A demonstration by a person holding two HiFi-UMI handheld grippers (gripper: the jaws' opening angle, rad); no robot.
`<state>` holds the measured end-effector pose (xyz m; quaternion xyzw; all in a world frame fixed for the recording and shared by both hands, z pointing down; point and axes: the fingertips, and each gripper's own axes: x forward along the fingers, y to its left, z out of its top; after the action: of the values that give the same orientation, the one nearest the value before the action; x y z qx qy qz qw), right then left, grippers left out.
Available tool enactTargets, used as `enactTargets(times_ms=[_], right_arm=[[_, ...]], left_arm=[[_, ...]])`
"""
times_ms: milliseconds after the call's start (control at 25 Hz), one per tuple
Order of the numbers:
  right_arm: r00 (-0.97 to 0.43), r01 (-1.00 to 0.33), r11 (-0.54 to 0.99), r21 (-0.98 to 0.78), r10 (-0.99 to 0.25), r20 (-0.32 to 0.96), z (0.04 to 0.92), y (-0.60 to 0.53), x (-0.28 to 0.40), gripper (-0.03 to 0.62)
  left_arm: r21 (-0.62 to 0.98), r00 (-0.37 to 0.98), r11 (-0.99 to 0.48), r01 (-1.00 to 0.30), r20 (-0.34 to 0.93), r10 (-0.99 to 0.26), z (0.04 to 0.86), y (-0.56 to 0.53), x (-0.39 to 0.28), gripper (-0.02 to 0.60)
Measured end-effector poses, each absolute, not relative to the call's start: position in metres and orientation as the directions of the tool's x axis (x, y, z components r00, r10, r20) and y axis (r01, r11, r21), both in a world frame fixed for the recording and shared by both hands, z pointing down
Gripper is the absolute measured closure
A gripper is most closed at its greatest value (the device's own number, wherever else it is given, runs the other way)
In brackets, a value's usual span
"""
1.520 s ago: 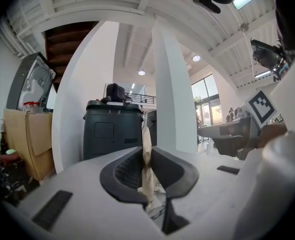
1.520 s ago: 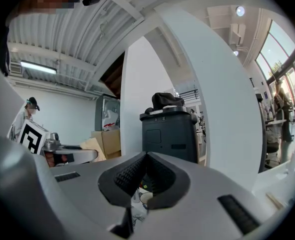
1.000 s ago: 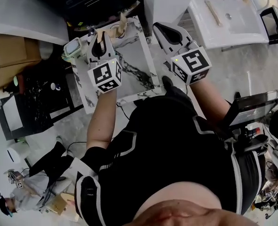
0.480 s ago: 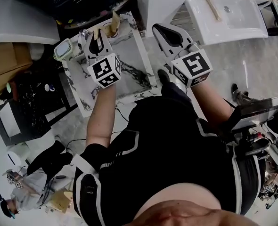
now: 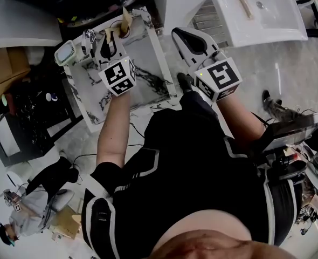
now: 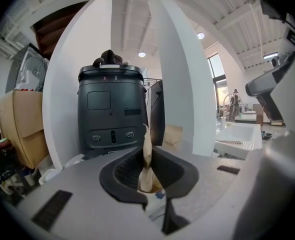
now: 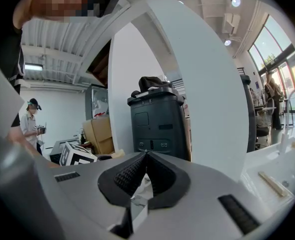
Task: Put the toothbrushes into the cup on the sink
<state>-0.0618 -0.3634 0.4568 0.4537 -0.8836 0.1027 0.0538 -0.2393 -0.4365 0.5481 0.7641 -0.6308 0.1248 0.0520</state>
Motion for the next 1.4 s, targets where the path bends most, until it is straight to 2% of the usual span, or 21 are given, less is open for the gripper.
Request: enactTargets(times_ms=[320, 520, 760, 1160, 1400], right_arm=[[-0.574, -0.819, 0.558, -0.132, -0.797, 0.187, 0.461, -0.363, -0.057, 0.569], [-0.561, -0.827, 0.548, -0.124, -0.811, 0.165, 0.455, -0.358, -0.056, 0.569], [-0.544, -0.839, 0.537, -0.083, -0.832, 0.113, 0.432, -0.348, -0.058, 0.569], [-0.520, -0.853, 0.517, -0.068, -0.852, 0.058, 0.398, -0.328, -0.069, 0.569], [-0.502, -0.863, 0.498, -0.081, -0.865, 0.029, 0.387, -0.319, -0.072, 0.569]], left_arm=[[-0.118, 0.163, -0.199, -0.973, 0.256, -0.953, 0.557, -0.439, -0.234, 0.526], [-0.074, 0.201, -0.225, -0.972, 0.248, -0.948, 0.551, -0.436, -0.231, 0.517], [-0.078, 0.188, -0.212, -0.974, 0.240, -0.953, 0.540, -0.429, -0.241, 0.427], [-0.074, 0.215, -0.228, -0.971, 0.158, -0.964, 0.479, -0.381, -0.248, 0.426], [-0.051, 0.318, -0.327, -0.944, 0.130, -0.939, 0.451, -0.343, -0.237, 0.435]])
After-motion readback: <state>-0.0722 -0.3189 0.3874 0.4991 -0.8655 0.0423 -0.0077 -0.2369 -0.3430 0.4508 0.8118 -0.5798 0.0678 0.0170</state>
